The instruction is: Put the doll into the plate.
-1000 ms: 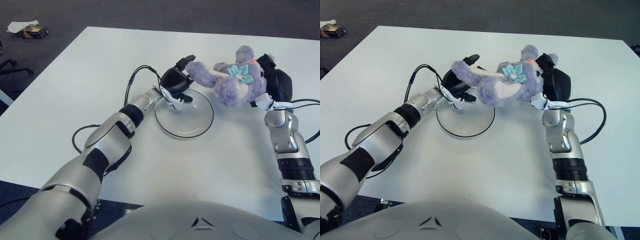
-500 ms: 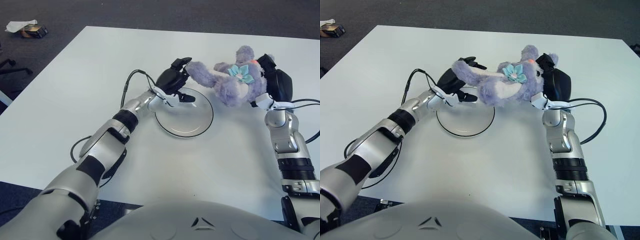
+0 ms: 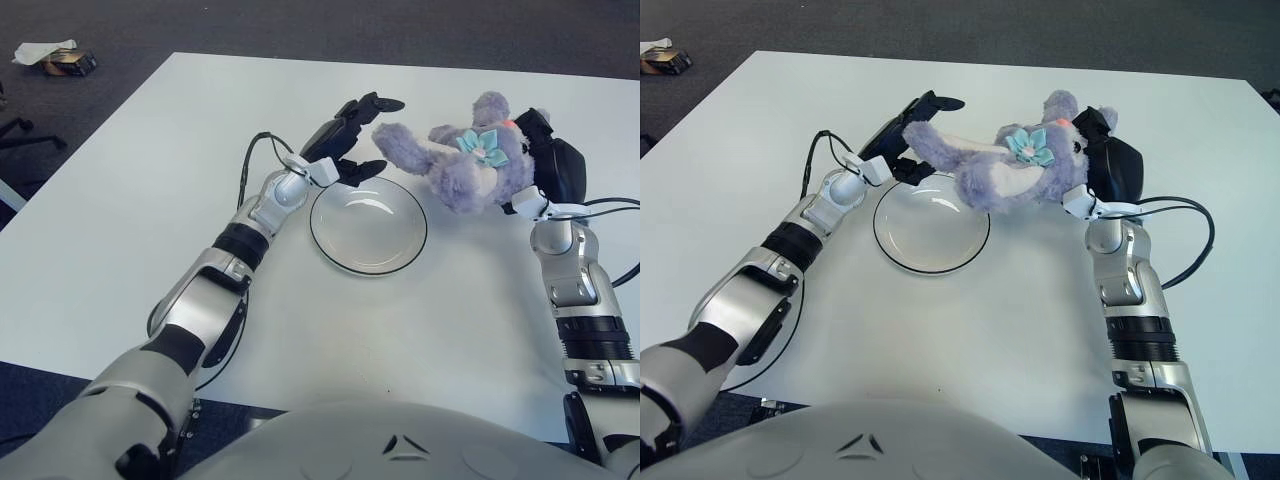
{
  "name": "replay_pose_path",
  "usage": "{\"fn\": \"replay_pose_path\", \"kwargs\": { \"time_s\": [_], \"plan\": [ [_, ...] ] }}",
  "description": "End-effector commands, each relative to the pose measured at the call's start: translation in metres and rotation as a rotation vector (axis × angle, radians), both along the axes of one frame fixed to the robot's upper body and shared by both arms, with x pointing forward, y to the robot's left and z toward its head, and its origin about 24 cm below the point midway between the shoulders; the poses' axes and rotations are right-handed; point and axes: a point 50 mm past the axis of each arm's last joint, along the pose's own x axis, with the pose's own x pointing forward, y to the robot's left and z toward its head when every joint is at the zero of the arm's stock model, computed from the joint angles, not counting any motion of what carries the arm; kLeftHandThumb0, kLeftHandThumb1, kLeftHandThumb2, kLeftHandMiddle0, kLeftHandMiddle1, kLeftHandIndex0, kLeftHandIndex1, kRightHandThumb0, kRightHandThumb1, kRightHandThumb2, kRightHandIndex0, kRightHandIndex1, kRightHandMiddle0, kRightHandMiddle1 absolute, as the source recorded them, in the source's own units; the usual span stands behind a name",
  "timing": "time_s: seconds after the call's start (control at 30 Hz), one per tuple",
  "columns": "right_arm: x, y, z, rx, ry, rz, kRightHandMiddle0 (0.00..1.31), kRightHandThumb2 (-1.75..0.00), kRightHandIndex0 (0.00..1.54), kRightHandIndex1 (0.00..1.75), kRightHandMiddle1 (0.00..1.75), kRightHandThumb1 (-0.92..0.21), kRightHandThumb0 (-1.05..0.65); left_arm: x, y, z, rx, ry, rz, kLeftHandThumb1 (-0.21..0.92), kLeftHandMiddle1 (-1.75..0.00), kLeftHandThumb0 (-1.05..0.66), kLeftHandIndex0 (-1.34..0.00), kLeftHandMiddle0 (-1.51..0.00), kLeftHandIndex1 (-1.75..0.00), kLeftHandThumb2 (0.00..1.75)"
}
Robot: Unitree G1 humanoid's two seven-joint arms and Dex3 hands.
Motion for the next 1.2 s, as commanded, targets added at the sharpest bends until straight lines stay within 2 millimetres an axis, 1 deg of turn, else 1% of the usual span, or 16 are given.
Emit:
{"fn": "replay_pose_path", "kwargs": {
  "time_s": [0.0,0.03,0.13,0.27,0.4,0.53,0.6,0.67,0.7,0.8,1.0,1.17],
  "plan": [
    [0.000,-0.004,0.008,-0.014,-0.033,-0.006,0.53,-1.57,0.78,1.73,1.75,-0.10,0.00,0.002,0.007,0.004,-0.110,0.060,-0.027,0.92,-0.79,-1.05,0.00,0.00,-1.08,0.92],
    [0.000,-0.004,0.008,-0.013,-0.033,-0.005,0.54,-1.57,0.78,1.74,1.75,-0.10,0.00,0.003,0.009,0.005,-0.137,0.078,-0.037,0.92,-0.80,-1.05,0.00,0.00,-1.10,0.93],
    [0.000,-0.004,0.008,-0.006,-0.030,0.000,0.54,-1.58,0.78,1.74,1.75,-0.10,0.00,0.010,0.018,0.016,-0.320,0.196,-0.092,0.92,-0.85,-1.03,0.00,0.00,-1.15,0.94],
    [0.001,-0.004,0.008,-0.011,-0.031,-0.001,0.55,-1.59,0.79,1.74,1.75,-0.09,0.00,0.012,0.022,0.021,-0.408,0.253,-0.140,0.92,-0.89,-1.01,0.00,0.00,-1.20,0.95],
    [0.002,-0.002,0.010,-0.025,-0.025,0.002,0.54,-1.58,0.79,1.73,1.75,-0.09,0.00,0.021,0.035,0.027,-0.528,0.332,-0.206,0.92,-0.96,-1.02,0.00,0.00,-1.20,0.97],
    [0.002,-0.002,0.011,-0.019,-0.025,0.008,0.54,-1.58,0.79,1.74,1.75,-0.09,0.00,0.027,0.041,0.027,-0.560,0.356,-0.213,0.92,-1.03,-1.01,0.00,0.00,-1.22,0.97],
    [0.003,0.000,0.011,-0.010,-0.029,0.018,0.54,-1.59,0.79,1.74,1.75,-0.09,0.00,0.034,0.050,0.022,-0.571,0.373,-0.162,0.92,-1.06,-1.01,0.00,0.00,-1.23,0.97],
    [0.005,0.002,0.012,-0.004,-0.031,0.026,0.54,-1.58,0.79,1.73,1.75,-0.09,0.00,0.038,0.054,0.019,-0.571,0.376,-0.113,0.92,-1.10,-1.00,0.00,0.00,-1.30,0.96],
    [0.005,0.002,0.012,-0.003,-0.031,0.027,0.54,-1.58,0.79,1.73,1.75,-0.09,0.00,0.039,0.054,0.019,-0.568,0.372,-0.101,0.92,-1.12,-1.00,0.00,-0.01,-1.35,0.96],
    [0.006,0.003,0.013,-0.021,-0.036,0.034,0.54,-1.58,0.80,1.73,1.75,-0.09,0.00,0.040,0.054,0.017,-0.559,0.363,-0.062,0.92,-1.16,-0.99,-0.01,-0.01,-1.40,0.96],
    [0.008,0.006,0.016,-0.043,-0.041,0.058,0.55,-1.59,0.79,1.74,1.75,-0.08,0.00,0.039,0.053,0.009,-0.551,0.366,0.001,0.92,-1.19,-0.97,-0.02,-0.01,-1.41,0.95],
    [0.010,0.011,0.020,-0.067,-0.047,0.082,0.56,-1.61,0.81,1.74,1.75,-0.07,0.00,0.041,0.054,0.004,-0.539,0.385,0.059,0.92,-1.19,-0.91,-0.04,-0.02,-1.41,0.93]
  ]
}}
